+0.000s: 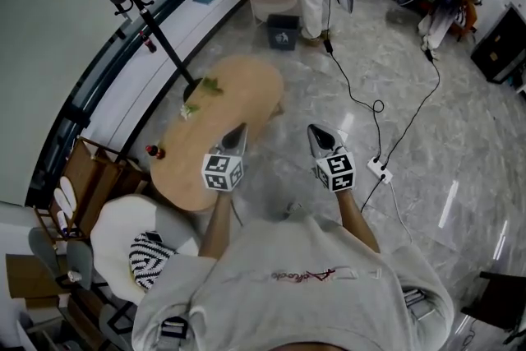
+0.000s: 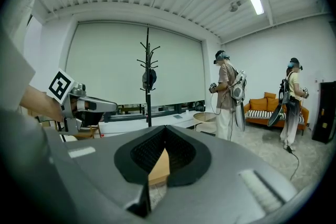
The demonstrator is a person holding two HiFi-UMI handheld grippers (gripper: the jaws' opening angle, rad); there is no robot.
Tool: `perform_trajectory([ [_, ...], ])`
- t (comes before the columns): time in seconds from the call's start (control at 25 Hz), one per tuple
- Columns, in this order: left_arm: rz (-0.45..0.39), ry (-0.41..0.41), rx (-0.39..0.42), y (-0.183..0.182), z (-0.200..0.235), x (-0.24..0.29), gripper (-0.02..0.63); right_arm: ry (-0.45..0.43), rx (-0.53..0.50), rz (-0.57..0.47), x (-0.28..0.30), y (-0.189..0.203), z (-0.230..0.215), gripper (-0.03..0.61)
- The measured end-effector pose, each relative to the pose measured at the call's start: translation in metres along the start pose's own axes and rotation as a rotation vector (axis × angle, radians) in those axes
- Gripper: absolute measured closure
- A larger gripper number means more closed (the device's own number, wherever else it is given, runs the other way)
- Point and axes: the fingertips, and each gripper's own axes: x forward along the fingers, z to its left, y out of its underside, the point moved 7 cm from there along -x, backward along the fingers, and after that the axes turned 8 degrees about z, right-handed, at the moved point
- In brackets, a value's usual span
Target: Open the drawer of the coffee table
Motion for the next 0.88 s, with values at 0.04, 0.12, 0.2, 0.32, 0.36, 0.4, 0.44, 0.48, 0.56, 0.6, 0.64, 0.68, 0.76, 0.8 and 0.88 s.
perform_trajectory([
  [0.04, 0.002, 0.0, 0.001, -0.004, -0.001, 0.011, 0.615, -0.001, 0.001, 0.001, 0.004, -0.001, -0.01, 0.574],
  [0.12, 0.003, 0.001, 0.005, -0.012, -0.004, 0.031, 0.615, 0.0, 0.004, 0.004, 0.01, -0.004, -0.031, 0.574],
  [0.2, 0.005, 0.003, 0.013, -0.02, -0.008, 0.049, 0.614, 0.002, 0.006, 0.006, 0.016, -0.006, -0.051, 0.574],
  [0.32, 0.007, 0.001, 0.032, -0.027, -0.011, 0.07, 0.615, 0.0, 0.008, 0.003, 0.025, -0.006, -0.073, 0.574],
  [0.36, 0.009, -0.001, 0.035, -0.028, -0.011, 0.076, 0.615, -0.001, 0.009, 0.004, 0.028, -0.005, -0.078, 0.574],
  [0.4, 0.012, -0.001, 0.036, -0.028, -0.012, 0.081, 0.615, -0.002, 0.011, 0.006, 0.03, -0.003, -0.082, 0.574],
  [0.44, 0.016, -0.001, 0.034, -0.027, -0.012, 0.085, 0.615, -0.003, 0.014, 0.009, 0.032, -0.002, -0.085, 0.574],
  [0.48, 0.021, 0.0, 0.032, -0.027, -0.012, 0.088, 0.615, -0.003, 0.018, 0.014, 0.034, -0.001, -0.087, 0.574],
  [0.56, 0.029, 0.003, 0.029, -0.027, -0.012, 0.092, 0.615, -0.002, 0.023, 0.021, 0.035, 0.0, -0.091, 0.574],
  [0.6, 0.032, 0.005, 0.028, -0.027, -0.012, 0.095, 0.614, -0.001, 0.025, 0.021, 0.036, 0.0, -0.094, 0.574],
  [0.64, 0.036, 0.008, 0.028, -0.027, -0.012, 0.097, 0.615, 0.002, 0.026, 0.021, 0.036, 0.0, -0.096, 0.574],
  [0.68, 0.039, 0.011, 0.028, -0.027, -0.011, 0.099, 0.614, 0.006, 0.029, 0.021, 0.037, 0.0, -0.098, 0.574],
  [0.76, 0.045, 0.014, 0.024, -0.026, -0.009, 0.103, 0.614, 0.012, 0.033, 0.025, 0.04, 0.001, -0.1, 0.574],
  [0.8, 0.047, 0.015, 0.021, -0.025, -0.008, 0.105, 0.614, 0.014, 0.034, 0.029, 0.041, 0.002, -0.101, 0.574],
  [0.88, 0.047, 0.02, 0.016, -0.024, -0.005, 0.109, 0.614, 0.019, 0.037, 0.037, 0.043, 0.004, -0.102, 0.574],
])
